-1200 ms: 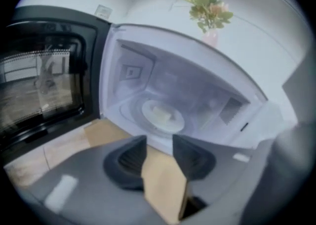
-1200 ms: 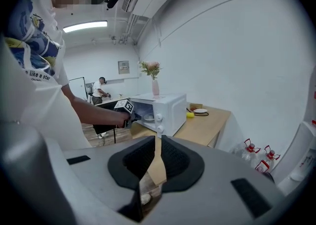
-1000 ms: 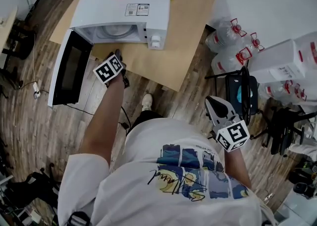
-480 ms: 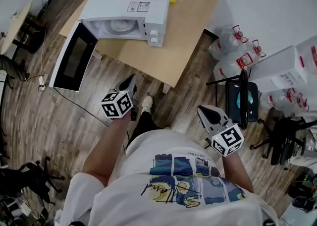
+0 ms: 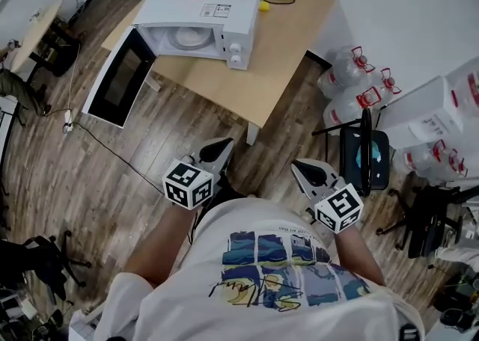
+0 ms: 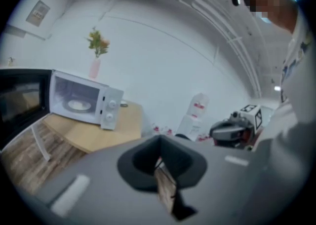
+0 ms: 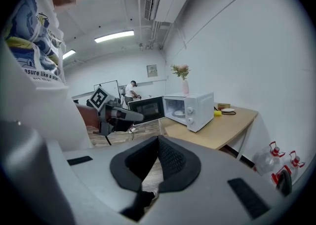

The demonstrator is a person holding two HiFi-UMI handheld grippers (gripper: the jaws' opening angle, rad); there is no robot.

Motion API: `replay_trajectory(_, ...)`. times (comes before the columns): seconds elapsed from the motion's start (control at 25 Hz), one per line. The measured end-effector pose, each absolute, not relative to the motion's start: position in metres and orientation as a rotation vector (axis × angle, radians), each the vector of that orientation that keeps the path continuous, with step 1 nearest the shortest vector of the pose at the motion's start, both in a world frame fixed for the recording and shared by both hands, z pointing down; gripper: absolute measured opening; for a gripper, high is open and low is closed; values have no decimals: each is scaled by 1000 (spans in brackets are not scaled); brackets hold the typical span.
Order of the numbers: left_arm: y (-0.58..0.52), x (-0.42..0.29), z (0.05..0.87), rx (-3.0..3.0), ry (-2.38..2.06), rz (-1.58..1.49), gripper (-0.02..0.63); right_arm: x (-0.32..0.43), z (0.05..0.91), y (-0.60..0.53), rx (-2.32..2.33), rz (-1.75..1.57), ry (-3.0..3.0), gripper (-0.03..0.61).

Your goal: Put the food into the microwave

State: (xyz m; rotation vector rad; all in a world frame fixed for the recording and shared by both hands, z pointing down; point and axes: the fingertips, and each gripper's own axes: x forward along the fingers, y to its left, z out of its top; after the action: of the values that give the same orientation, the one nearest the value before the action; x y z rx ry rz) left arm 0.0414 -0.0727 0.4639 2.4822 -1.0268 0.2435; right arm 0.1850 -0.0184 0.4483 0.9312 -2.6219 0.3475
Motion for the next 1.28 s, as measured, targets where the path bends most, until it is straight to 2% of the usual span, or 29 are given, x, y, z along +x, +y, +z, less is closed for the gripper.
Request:
replay_trajectory(0.68, -50, 69, 454, 2490, -919, 223, 8, 183, 441, 6, 917, 313, -2641, 6)
replay_trajectory(1.28, -16, 51, 463, 2420, -1001, 231, 9, 170, 457, 36, 840, 334, -2667, 6)
